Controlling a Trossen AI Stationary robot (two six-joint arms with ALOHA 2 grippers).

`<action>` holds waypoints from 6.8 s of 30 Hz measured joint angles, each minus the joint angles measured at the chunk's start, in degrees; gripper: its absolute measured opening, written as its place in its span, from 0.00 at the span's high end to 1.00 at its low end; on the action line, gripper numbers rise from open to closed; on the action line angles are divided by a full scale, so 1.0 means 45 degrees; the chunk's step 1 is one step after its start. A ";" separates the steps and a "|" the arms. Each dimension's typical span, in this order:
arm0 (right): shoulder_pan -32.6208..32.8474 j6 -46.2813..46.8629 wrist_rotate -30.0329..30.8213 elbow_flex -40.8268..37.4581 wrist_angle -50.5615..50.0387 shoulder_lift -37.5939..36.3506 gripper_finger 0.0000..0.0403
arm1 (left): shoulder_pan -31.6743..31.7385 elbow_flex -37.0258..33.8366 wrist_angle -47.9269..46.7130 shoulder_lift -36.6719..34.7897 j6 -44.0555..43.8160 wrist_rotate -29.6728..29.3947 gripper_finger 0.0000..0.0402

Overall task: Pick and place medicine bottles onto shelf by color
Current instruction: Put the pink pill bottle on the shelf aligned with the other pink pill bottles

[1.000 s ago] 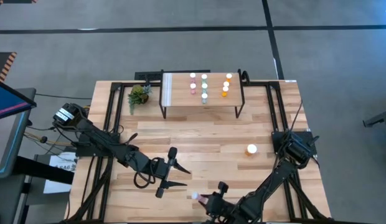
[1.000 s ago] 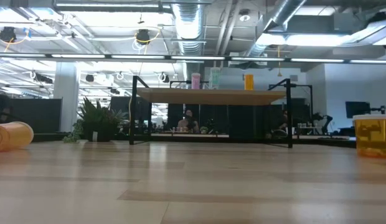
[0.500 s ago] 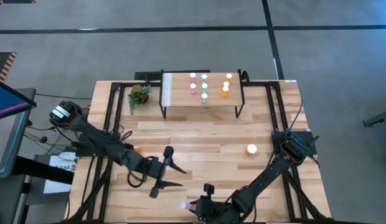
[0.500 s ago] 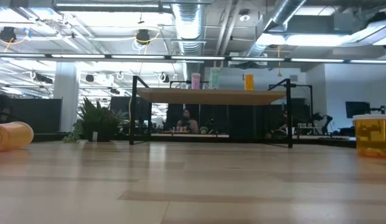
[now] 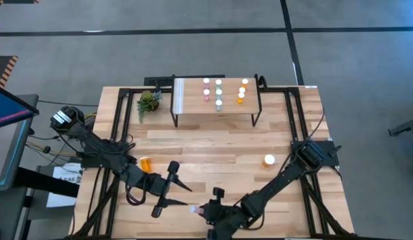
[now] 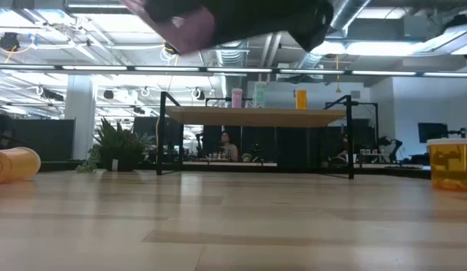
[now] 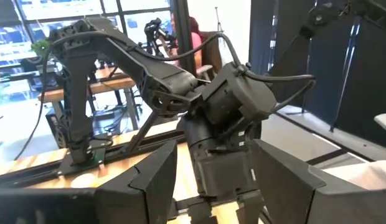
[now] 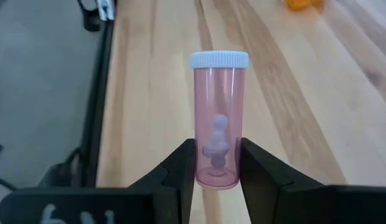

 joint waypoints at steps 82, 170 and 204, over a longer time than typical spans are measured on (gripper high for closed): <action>-0.0079 -0.2631 -0.0189 -0.8540 1.1293 -0.4524 0.69 | 0.1914 0.1010 0.0476 0.3135 -0.3594 0.1754 0.28; -0.0666 -0.2499 0.0205 -0.8536 1.1303 -0.4519 0.69 | 0.1914 0.1010 0.0148 0.3172 -0.3750 0.0931 0.54; -0.0642 -0.1577 0.0194 -0.8535 1.1181 -0.4519 0.54 | 0.1914 0.1005 0.0078 0.3172 -0.3672 0.1020 0.73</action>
